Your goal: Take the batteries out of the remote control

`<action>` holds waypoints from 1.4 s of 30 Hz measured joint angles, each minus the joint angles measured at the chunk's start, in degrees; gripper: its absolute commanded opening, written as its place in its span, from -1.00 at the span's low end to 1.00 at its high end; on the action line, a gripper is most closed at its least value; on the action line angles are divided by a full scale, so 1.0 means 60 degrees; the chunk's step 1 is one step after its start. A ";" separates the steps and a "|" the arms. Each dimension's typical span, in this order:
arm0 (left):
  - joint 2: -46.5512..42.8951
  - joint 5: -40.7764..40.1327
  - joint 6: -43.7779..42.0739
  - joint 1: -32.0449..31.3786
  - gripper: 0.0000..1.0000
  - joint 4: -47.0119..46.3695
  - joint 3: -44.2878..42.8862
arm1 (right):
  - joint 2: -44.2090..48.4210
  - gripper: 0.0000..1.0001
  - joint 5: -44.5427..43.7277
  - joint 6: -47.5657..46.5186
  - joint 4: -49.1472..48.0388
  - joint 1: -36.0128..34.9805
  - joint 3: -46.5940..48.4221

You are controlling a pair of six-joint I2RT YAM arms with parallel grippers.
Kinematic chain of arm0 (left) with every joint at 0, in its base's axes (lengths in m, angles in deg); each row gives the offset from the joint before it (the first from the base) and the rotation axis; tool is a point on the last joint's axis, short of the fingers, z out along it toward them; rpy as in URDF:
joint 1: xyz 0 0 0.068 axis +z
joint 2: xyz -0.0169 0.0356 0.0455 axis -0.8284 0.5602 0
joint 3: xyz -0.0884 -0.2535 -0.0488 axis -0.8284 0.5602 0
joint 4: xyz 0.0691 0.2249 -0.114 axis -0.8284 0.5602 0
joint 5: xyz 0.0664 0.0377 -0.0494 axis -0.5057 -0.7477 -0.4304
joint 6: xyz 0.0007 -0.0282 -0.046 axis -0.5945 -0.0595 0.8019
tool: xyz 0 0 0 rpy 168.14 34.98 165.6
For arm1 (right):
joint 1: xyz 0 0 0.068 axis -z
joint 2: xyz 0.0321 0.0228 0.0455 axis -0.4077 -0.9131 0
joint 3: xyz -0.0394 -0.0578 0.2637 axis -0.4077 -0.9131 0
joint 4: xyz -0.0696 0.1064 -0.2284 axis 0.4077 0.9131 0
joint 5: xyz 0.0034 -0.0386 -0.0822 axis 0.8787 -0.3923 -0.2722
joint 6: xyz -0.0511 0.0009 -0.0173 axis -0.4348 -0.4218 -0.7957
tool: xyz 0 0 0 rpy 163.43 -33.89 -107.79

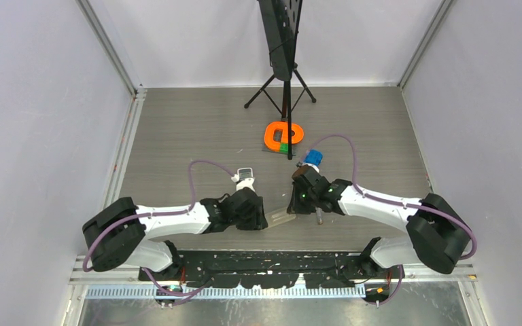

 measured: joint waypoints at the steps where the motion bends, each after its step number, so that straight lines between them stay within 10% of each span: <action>1: 0.0007 -0.0036 -0.0022 -0.0007 -0.07 0.0066 -0.0033 | 0.0087 -0.99 -0.0004 0.0029 -0.0084 0.0000 -0.0055; 28: -0.0175 -0.0688 -0.0280 -0.0018 0.29 0.0346 -0.0120 | 0.0805 -0.98 -0.0182 0.0546 -0.1155 0.1104 -0.0073; 36: -0.0605 -0.0783 -0.0310 -0.0018 0.43 0.0426 0.0120 | 0.0171 -0.38 0.0364 0.0510 -0.1078 0.1118 0.0091; 42: -0.0692 -0.0787 -0.0433 -0.0018 0.45 0.0426 0.0120 | -0.0619 -0.31 0.1031 0.0415 -0.1104 0.1118 0.0146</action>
